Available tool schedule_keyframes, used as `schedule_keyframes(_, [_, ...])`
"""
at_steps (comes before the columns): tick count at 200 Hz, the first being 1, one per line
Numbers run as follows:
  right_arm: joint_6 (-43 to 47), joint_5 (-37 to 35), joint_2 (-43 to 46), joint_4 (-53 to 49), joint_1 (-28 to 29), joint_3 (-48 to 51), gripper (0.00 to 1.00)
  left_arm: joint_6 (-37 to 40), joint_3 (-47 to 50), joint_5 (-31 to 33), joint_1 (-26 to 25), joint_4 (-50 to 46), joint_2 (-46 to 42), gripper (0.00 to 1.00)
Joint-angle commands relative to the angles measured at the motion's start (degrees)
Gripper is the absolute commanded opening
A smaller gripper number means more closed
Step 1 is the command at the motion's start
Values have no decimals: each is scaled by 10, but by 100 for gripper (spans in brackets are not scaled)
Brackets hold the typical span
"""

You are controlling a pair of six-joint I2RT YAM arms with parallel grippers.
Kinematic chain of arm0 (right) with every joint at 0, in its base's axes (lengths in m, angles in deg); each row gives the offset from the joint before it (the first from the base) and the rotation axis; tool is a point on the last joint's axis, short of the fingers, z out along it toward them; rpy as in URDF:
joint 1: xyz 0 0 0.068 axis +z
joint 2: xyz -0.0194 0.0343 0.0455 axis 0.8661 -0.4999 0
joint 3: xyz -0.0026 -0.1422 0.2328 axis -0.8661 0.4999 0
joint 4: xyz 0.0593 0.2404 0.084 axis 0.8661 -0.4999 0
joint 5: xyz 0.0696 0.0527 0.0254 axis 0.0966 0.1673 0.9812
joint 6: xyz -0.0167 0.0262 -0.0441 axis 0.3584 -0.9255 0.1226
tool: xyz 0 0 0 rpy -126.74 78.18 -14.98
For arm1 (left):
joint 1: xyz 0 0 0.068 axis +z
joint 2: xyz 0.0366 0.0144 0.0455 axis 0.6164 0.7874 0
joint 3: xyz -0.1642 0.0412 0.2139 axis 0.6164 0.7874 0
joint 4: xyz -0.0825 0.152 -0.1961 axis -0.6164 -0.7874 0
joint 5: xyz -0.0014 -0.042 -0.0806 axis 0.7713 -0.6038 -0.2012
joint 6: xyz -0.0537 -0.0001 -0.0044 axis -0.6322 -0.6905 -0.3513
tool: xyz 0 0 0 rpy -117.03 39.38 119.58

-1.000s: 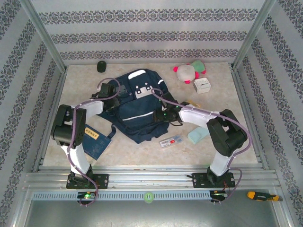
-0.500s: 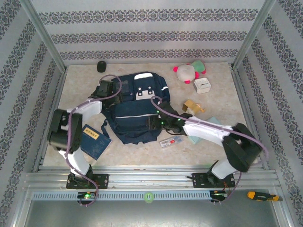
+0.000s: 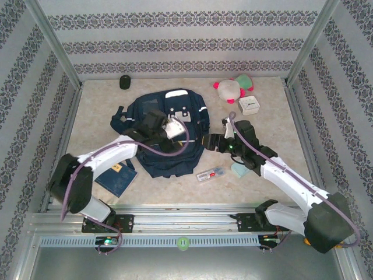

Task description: Pack the student bag

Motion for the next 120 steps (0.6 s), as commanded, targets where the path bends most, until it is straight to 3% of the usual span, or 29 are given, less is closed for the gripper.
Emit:
schedule_keyframes(1, [16, 18, 26, 18, -6, 20, 73, 108, -7, -34, -9, -9, 23, 85])
schedule_keyframes(44, [11, 5, 53, 26, -10, 52, 73, 123, -31, -66, -19, -6, 68, 88])
schedule_keyframes(102, [14, -1, 85, 25, -20, 74, 74, 116, -52, 61, -44, 42, 138, 89])
schedule_keyframes(110, [15, -3, 89, 26, -20, 78, 74, 109, -53, 70, -43, 50, 140, 83])
schedule_keyframes(115, [15, -4, 91, 27, -22, 81, 74, 107, -55, 71, -44, 50, 140, 70])
schedule_keyframes(120, [16, -5, 94, 27, -23, 85, 74, 105, -57, 73, -45, 49, 136, 49])
